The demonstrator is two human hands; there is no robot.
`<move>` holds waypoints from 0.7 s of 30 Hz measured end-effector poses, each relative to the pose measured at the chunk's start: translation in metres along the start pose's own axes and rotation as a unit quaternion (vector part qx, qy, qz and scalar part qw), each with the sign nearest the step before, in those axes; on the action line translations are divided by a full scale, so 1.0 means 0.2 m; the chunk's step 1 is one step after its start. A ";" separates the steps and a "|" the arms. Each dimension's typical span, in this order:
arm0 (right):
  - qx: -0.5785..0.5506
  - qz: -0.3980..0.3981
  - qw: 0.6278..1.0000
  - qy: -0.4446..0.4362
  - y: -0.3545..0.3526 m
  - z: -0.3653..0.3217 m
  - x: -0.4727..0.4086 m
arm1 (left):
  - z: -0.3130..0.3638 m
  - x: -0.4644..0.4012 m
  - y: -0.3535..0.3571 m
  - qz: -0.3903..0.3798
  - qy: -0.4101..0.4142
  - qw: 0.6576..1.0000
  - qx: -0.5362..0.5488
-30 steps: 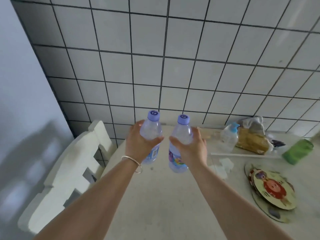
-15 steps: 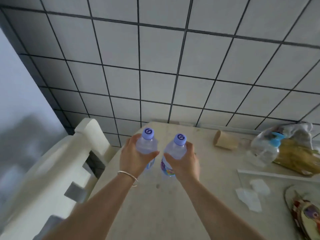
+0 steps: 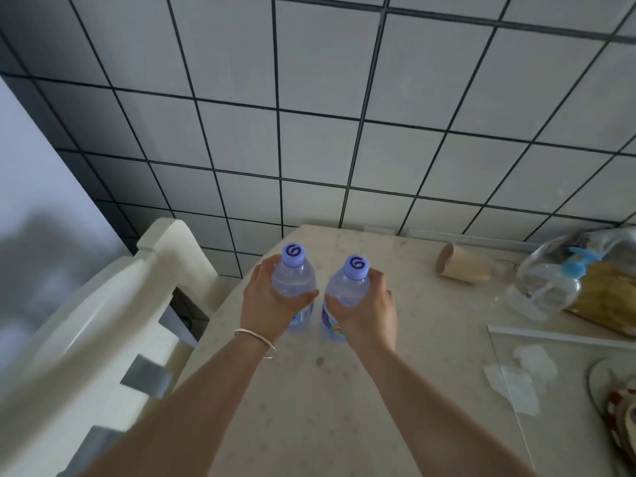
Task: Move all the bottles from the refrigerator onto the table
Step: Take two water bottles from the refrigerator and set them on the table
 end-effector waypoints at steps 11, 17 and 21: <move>0.037 -0.013 0.999 -0.008 -0.14 -0.09 0.20 | 0.16 0.19 -0.13 -0.002 -0.036 0.999 -0.039; 0.053 0.018 0.996 -0.076 -0.31 -0.26 0.64 | 0.41 0.58 -0.31 0.035 -0.009 0.999 -0.039; 0.059 0.025 0.989 -0.130 -0.43 -0.36 1.02 | 0.64 0.97 -0.39 0.069 0.033 0.997 -0.028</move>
Point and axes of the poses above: each hand's wrist, its own x-axis away from the middle knuckle, its own y-axis out of the palm, z = x × y, the point moved 6 cm from there along -x, towards the middle knuckle, and after that the axes turned 14 degrees about -z, right-handed, at the moved point
